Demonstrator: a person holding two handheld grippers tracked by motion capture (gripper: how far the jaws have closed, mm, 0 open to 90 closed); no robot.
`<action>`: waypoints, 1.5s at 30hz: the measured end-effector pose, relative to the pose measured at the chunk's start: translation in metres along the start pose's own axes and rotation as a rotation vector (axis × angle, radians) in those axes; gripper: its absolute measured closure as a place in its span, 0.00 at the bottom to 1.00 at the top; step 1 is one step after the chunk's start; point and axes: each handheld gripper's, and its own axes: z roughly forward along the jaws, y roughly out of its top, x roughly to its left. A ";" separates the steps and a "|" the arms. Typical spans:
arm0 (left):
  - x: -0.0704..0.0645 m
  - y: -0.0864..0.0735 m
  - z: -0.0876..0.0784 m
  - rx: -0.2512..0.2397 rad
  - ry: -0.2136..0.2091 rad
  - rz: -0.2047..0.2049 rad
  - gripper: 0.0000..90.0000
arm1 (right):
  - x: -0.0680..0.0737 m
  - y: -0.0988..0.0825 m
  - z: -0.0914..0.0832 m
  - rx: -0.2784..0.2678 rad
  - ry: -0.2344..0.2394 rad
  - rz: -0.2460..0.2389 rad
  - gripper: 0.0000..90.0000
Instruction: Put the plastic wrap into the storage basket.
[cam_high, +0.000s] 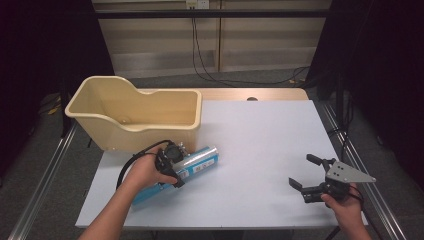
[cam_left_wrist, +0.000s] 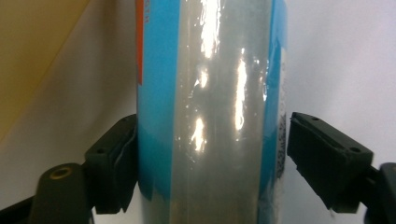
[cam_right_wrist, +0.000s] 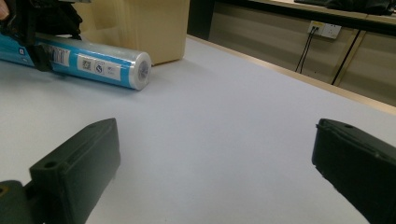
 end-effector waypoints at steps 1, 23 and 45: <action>0.001 0.000 0.000 0.001 -0.002 0.003 0.26 | 0.000 0.000 0.000 0.001 0.002 0.001 0.01; -0.001 0.005 0.009 0.062 0.052 0.036 0.36 | 0.001 -0.001 0.002 0.012 0.007 -0.005 0.01; -0.019 0.024 -0.022 0.125 -0.013 0.006 0.36 | 0.000 -0.002 0.004 0.023 0.017 -0.007 0.01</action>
